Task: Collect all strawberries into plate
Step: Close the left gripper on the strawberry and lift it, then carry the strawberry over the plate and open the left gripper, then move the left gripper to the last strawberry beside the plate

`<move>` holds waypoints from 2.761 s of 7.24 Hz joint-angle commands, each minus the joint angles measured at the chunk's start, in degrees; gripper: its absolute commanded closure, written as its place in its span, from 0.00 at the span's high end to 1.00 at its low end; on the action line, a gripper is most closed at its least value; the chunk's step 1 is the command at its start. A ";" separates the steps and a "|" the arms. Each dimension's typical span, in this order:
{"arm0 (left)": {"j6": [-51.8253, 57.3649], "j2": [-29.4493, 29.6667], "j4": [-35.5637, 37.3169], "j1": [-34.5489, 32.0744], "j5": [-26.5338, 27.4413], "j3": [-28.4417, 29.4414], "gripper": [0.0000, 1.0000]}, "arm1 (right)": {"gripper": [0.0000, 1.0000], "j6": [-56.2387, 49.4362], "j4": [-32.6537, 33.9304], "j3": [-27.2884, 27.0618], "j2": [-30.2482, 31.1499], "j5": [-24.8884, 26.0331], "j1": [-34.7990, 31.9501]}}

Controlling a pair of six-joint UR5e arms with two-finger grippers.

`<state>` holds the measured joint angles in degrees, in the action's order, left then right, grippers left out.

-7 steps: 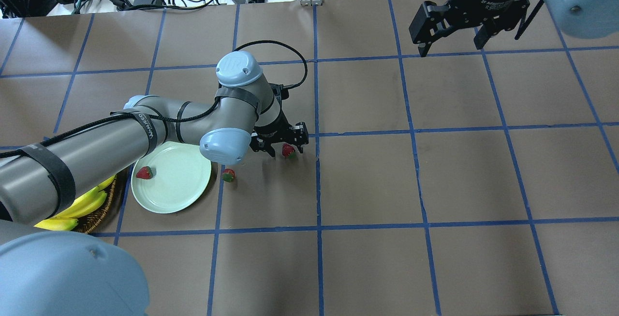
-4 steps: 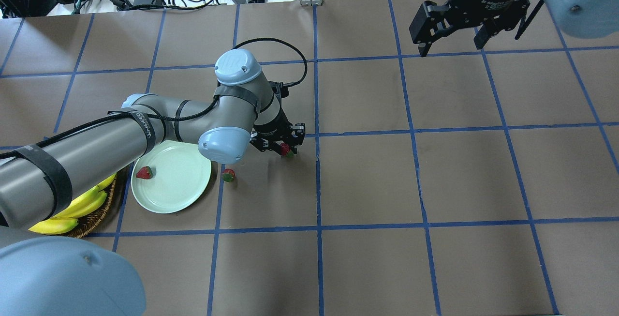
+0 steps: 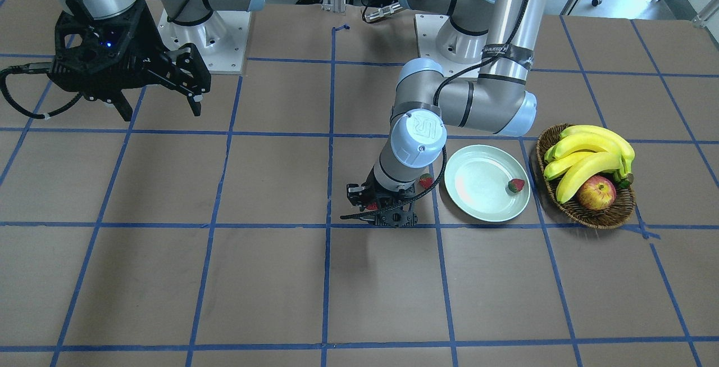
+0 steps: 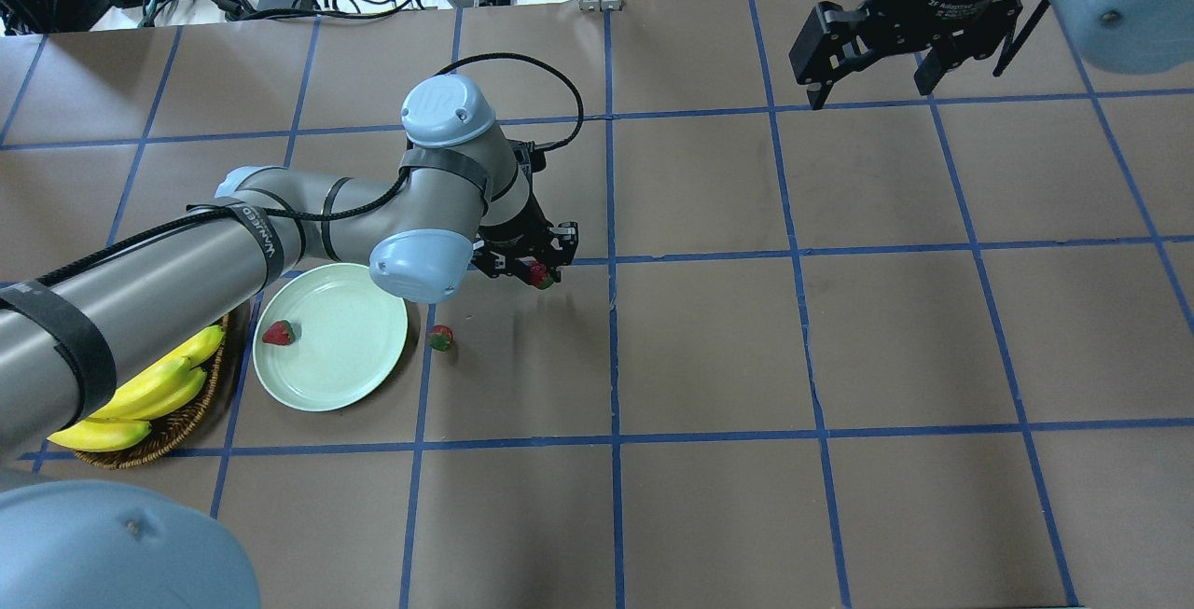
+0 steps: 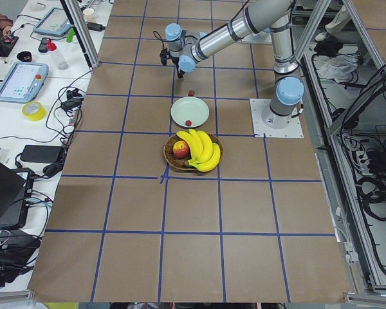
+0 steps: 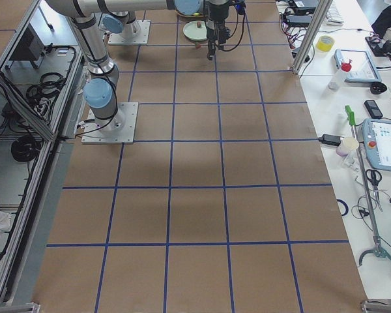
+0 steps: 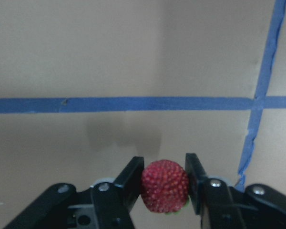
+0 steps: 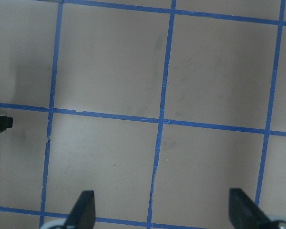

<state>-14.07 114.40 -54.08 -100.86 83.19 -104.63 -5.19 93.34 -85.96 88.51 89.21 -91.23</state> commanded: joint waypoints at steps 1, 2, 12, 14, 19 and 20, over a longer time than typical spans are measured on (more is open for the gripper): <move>5.77 -2.50 -8.56 5.29 6.37 2.41 0.00 | 1.00 0.00 0.00 0.00 0.00 0.00 0.00; 6.25 -2.86 -9.81 8.81 6.10 1.98 0.00 | 1.00 0.00 0.00 0.00 0.00 0.00 0.00; 22.60 -5.94 -17.38 20.27 13.05 -4.62 0.90 | 1.00 0.00 0.00 0.00 0.00 0.00 0.00; 22.51 -6.72 -18.59 19.66 12.96 -2.79 1.00 | 1.00 0.00 0.00 0.00 0.00 0.00 0.00; 22.59 -8.48 -24.24 8.42 12.69 4.35 1.00 | 1.00 0.00 0.00 0.00 0.00 0.09 0.00; 23.38 -8.14 -24.15 8.31 12.43 3.91 1.00 | 1.00 -0.09 0.00 0.00 0.00 0.09 0.00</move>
<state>8.40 106.16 -78.42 -91.42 95.79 -100.60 -5.23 93.34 -85.96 88.51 89.28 -91.23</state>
